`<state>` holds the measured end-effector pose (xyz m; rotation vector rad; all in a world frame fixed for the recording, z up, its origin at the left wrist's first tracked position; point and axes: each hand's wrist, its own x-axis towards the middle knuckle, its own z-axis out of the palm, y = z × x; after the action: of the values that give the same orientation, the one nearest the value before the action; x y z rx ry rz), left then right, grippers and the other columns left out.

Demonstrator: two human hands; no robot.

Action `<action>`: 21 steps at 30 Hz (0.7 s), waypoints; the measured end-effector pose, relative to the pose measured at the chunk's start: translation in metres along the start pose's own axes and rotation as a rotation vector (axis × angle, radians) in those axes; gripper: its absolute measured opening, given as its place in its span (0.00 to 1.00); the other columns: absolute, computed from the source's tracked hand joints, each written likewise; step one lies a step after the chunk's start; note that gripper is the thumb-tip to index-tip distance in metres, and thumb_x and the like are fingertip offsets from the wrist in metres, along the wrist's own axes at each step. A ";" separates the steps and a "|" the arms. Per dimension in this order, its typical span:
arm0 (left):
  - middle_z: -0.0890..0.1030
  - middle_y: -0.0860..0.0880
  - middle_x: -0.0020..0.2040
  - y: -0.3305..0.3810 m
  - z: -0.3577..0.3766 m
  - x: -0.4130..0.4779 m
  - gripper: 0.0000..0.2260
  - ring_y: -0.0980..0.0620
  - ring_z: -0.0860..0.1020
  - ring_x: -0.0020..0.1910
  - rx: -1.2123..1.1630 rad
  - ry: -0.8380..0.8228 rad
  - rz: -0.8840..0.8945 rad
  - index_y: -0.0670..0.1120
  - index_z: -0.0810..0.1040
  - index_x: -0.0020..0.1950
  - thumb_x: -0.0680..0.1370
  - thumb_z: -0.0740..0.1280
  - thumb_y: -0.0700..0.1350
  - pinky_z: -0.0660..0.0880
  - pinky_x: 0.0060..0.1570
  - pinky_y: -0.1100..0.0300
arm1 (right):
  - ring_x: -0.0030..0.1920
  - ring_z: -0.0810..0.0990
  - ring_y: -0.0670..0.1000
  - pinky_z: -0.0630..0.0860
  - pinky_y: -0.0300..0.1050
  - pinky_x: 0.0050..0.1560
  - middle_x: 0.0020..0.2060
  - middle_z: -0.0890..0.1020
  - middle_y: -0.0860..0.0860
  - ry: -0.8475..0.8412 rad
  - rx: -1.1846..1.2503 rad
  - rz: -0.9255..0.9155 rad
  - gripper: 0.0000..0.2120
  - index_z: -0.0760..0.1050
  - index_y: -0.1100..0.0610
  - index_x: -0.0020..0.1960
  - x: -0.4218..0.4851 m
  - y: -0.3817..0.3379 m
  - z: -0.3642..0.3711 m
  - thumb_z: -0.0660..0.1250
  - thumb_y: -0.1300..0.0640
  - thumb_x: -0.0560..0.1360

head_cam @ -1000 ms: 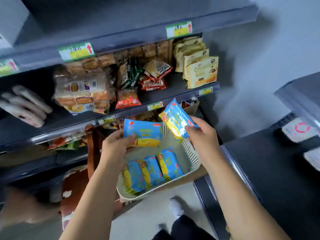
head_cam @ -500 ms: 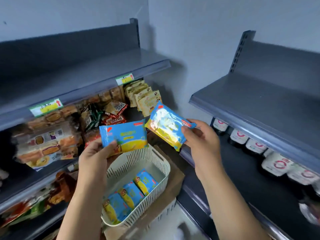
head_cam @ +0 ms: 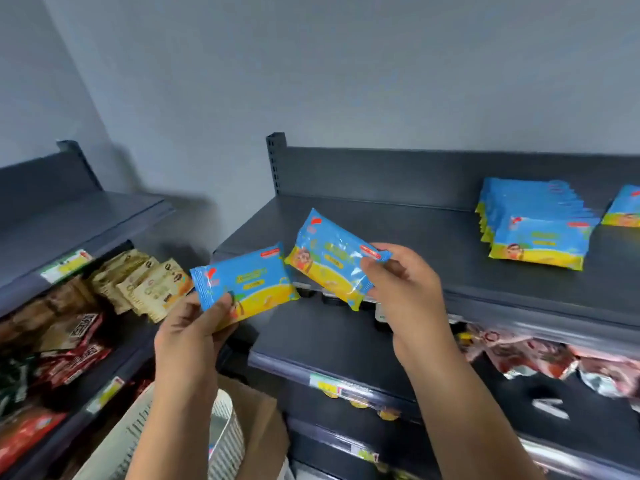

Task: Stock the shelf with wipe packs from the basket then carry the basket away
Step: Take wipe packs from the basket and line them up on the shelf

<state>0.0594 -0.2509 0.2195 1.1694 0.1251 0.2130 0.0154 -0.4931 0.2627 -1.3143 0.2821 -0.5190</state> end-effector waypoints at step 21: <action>0.87 0.46 0.46 -0.053 0.444 -0.115 0.08 0.51 0.84 0.42 -0.016 -0.442 0.096 0.41 0.81 0.55 0.77 0.72 0.35 0.82 0.42 0.58 | 0.35 0.83 0.46 0.78 0.40 0.31 0.40 0.85 0.54 0.393 -0.137 -0.375 0.07 0.81 0.60 0.54 0.149 -0.186 -0.349 0.72 0.64 0.76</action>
<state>0.0452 -0.6966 0.3408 1.1816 -0.3209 0.0359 -0.0628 -0.8942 0.3714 -1.3994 0.4032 -1.0965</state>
